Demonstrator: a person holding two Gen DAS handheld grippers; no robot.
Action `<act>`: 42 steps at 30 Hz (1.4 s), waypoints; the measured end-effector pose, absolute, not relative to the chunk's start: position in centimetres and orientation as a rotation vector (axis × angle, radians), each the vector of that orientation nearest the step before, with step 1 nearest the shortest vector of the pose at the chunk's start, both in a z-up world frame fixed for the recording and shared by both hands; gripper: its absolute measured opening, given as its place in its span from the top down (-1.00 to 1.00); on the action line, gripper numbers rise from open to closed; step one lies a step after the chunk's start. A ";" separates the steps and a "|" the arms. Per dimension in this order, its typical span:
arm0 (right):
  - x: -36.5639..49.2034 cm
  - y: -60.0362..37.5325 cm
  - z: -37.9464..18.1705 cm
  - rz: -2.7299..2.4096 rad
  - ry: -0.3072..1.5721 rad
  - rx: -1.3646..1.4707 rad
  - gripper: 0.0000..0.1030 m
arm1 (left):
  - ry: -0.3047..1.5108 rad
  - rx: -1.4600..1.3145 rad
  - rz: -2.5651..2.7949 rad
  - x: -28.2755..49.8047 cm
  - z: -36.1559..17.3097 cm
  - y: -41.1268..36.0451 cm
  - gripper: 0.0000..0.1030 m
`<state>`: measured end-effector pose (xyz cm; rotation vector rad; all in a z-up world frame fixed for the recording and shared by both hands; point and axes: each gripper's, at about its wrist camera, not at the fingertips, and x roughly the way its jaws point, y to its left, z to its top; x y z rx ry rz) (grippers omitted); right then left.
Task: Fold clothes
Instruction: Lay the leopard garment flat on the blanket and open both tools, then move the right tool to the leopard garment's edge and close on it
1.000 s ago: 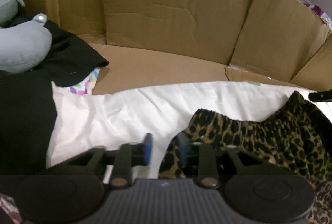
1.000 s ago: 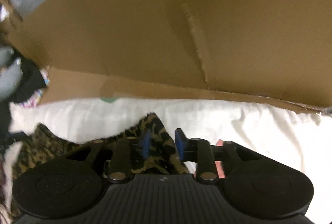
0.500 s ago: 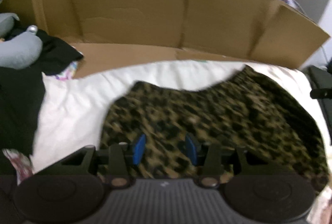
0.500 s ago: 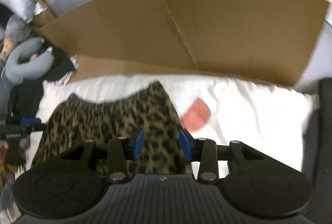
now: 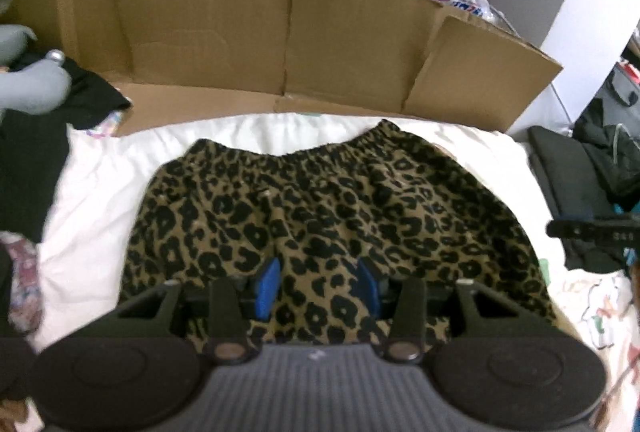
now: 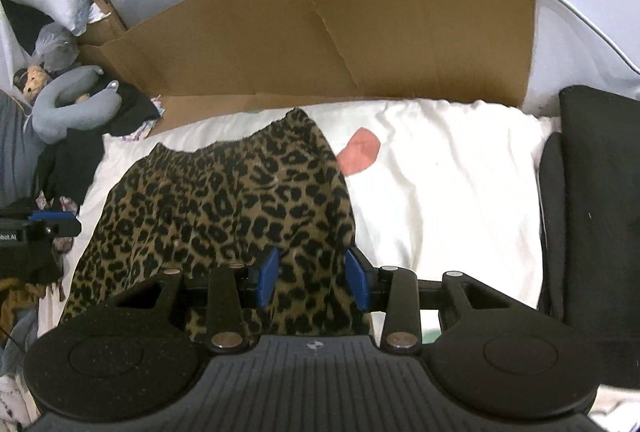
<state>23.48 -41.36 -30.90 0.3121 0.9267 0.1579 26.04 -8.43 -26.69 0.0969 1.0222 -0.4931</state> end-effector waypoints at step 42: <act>15.2 -41.3 -38.7 0.003 0.992 0.313 0.14 | 1.101 0.183 -0.506 18.4 -37.5 -9.2 0.27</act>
